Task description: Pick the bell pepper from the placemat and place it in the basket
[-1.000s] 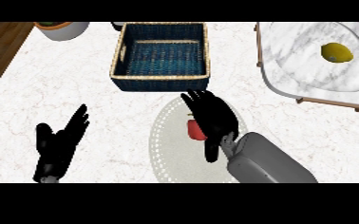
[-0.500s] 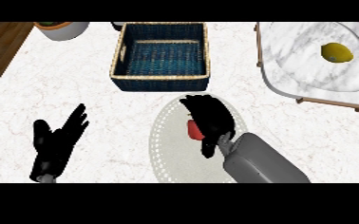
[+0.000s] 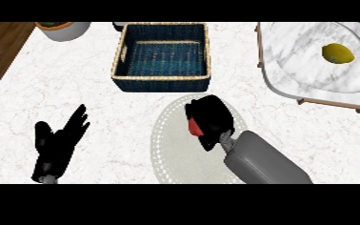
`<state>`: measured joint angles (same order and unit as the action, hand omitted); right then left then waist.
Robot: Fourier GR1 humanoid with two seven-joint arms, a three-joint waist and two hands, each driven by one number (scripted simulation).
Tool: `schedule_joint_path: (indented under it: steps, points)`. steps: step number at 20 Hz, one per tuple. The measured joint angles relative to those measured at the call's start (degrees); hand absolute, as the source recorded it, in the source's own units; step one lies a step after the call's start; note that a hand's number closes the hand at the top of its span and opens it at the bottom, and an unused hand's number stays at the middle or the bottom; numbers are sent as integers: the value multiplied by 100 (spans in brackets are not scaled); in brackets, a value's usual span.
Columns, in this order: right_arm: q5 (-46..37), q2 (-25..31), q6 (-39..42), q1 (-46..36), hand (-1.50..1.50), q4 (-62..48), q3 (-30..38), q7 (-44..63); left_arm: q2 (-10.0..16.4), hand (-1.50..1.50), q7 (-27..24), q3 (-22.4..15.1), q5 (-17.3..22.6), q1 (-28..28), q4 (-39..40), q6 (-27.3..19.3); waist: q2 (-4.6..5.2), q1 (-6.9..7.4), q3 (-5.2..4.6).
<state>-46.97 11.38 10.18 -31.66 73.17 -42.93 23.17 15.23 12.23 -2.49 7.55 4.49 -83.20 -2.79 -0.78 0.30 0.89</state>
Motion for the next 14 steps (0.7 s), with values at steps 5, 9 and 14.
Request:
schedule_joint_path:
  steps: [5, 9, 14]
  points:
    - [110, -772, 142, -385, 150, -150, -328, 1562, -13, 0, 39, -80, -7, -155, -45, 96, 42, 227, -26]
    - [426, -998, 105, -759, 150, -173, -449, 2701, -70, 0, 64, -230, -51, -330, -34, 163, 89, 515, -55]
    - [690, -1072, -213, -1475, 150, -162, -568, 3558, -136, 0, 157, -396, -117, -527, 17, 211, 106, 778, -69]
